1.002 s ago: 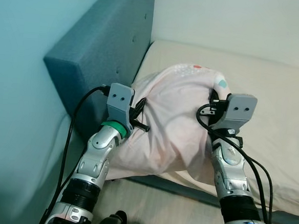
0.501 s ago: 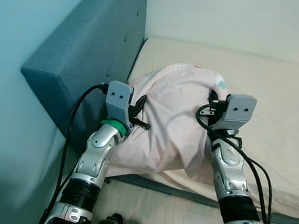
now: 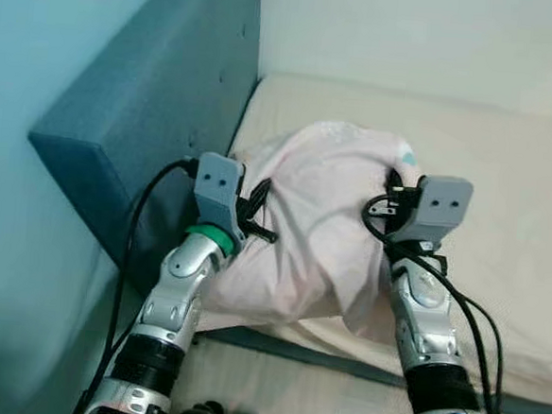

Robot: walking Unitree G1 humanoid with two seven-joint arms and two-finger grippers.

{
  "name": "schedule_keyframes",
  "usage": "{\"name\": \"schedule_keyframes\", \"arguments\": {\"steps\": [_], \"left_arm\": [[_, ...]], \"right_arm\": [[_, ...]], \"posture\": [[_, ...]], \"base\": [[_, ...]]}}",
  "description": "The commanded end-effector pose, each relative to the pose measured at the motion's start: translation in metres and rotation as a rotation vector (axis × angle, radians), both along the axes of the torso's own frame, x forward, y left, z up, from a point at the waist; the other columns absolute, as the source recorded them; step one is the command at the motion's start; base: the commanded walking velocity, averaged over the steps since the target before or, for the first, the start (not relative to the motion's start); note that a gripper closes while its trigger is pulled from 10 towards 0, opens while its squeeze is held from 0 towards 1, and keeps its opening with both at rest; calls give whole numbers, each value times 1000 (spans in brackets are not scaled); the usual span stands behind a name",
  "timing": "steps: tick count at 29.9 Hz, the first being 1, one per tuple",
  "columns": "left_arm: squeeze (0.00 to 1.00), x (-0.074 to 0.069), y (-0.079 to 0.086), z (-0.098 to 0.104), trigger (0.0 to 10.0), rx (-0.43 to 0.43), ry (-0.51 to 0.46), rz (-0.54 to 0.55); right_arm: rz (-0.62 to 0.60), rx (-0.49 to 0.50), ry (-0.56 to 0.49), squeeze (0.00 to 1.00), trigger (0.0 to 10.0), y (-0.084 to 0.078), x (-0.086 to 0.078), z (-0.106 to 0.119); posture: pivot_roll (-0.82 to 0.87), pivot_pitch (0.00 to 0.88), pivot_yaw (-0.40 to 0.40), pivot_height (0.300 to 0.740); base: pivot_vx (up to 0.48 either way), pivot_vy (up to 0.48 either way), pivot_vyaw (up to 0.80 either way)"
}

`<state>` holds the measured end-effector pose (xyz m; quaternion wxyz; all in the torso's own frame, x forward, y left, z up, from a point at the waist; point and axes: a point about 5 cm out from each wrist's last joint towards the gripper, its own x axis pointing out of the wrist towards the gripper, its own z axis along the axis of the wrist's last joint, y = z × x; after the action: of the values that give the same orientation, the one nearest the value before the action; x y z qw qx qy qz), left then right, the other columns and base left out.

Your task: Clean up the room

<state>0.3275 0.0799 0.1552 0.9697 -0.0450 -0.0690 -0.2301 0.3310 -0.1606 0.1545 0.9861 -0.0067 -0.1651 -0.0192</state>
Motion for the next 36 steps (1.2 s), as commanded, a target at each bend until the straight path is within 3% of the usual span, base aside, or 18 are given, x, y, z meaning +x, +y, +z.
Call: {"name": "schedule_keyframes", "arguments": {"steps": [1,23,36], "left_arm": [[0,-3,-8,6,10000,-8,-29,-39],[0,-4,-7,5,10000,-20,-22,-22],[0,-6,0,3,10000,-3,-23,9]], "right_arm": [[8,9,-52,0,10000,2,0,10],[25,3,-50,0,10000,3,2,11],[50,7,-44,0,10000,9,3,10]], "posture": [[29,50,22,740],[33,49,1,740],[47,57,-14,740]], "base": [[371,0,0],[366,0,0],[0,0,0]]}}
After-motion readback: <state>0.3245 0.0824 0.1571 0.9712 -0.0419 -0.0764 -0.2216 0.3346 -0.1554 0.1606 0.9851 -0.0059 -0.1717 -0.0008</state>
